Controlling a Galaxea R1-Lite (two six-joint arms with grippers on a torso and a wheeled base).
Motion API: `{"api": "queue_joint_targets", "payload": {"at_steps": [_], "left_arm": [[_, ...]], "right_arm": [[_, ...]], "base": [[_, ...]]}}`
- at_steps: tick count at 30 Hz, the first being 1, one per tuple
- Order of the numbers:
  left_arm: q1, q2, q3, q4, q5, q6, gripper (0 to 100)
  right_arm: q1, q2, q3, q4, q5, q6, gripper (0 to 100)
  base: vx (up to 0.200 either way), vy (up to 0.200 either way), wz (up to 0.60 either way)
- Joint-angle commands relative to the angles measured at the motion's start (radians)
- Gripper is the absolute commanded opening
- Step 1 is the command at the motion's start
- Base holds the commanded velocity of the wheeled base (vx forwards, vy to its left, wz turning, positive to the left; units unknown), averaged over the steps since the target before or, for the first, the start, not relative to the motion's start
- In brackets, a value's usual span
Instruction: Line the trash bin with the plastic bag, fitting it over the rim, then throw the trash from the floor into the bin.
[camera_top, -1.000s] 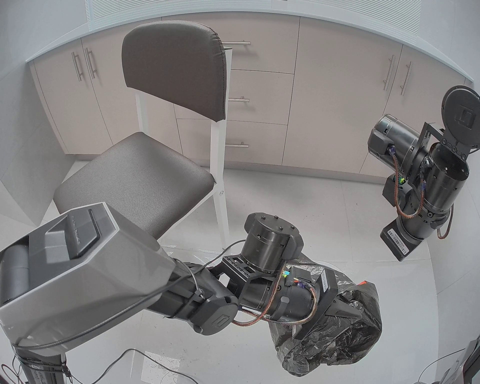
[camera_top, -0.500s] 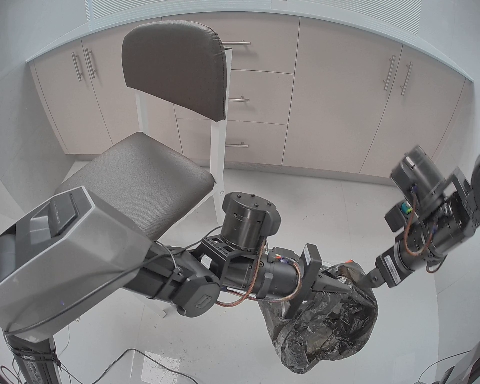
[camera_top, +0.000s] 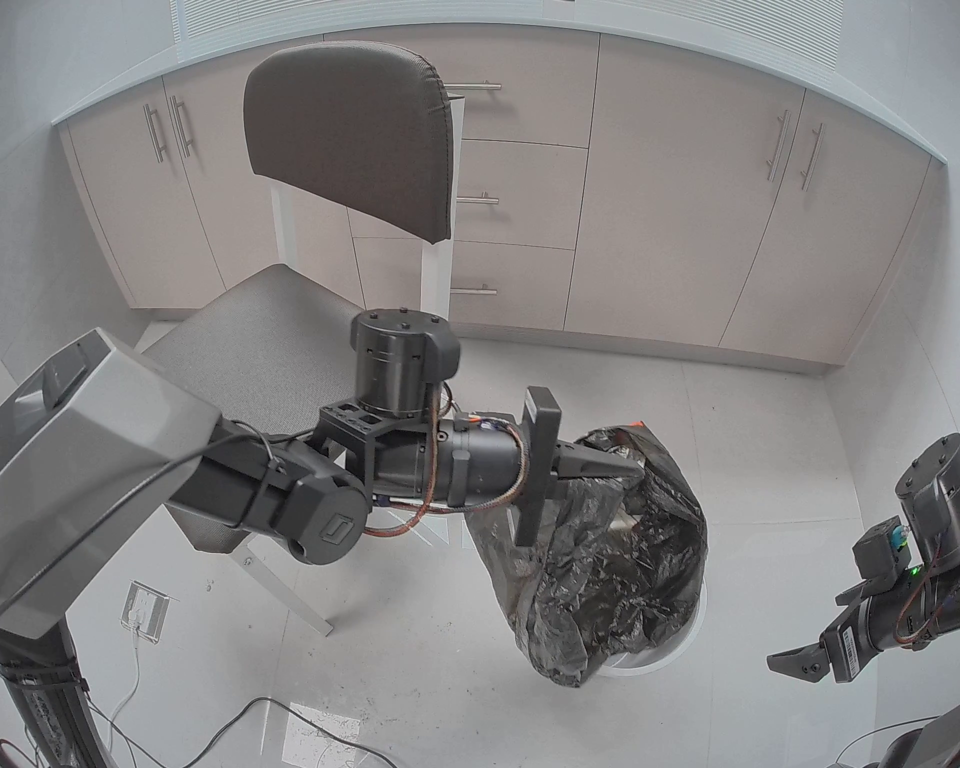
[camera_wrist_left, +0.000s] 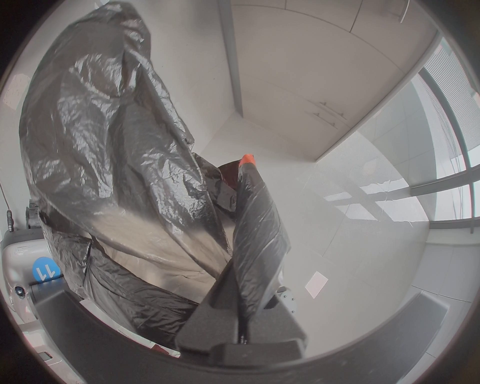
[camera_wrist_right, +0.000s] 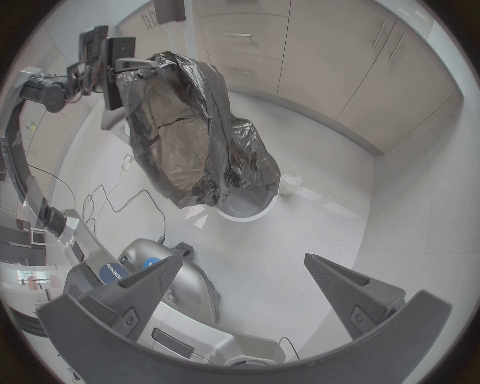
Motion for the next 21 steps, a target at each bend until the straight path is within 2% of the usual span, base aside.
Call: {"api": "queue_joint_targets", "payload": {"at_steps": [1, 2, 6, 9, 17, 21], "left_arm": [[0.043, -0.079, -0.001, -0.014, 0.000, -0.031, 0], [0.043, -0.098, 0.002, -0.015, 0.000, -0.045, 0], [0.043, -0.147, 0.022, -0.015, -0.001, -0.051, 0], [0.041, -0.172, 0.031, -0.015, -0.001, -0.051, 0], [0.038, -0.184, 0.036, -0.015, -0.001, -0.052, 0], [0.038, -0.182, 0.036, -0.015, -0.001, -0.052, 0]], "right_arm": [[0.055, 0.096, 0.022, -0.165, 0.027, 0.014, 100], [0.075, 0.150, 0.022, -0.236, 0.026, 0.013, 100], [0.123, 0.291, 0.014, -0.372, 0.023, 0.014, 100], [0.126, 0.372, 0.010, -0.444, 0.023, 0.011, 100], [0.077, 0.547, -0.064, -0.661, 0.015, 0.008, 100], [0.045, 0.572, -0.101, -0.678, 0.018, -0.007, 100]], "base": [[0.000, 0.000, 0.00], [0.000, 0.000, 0.00], [0.000, 0.000, 0.00], [0.000, 0.000, 0.00], [0.000, 0.000, 0.00], [0.000, 0.000, 0.00]]}}
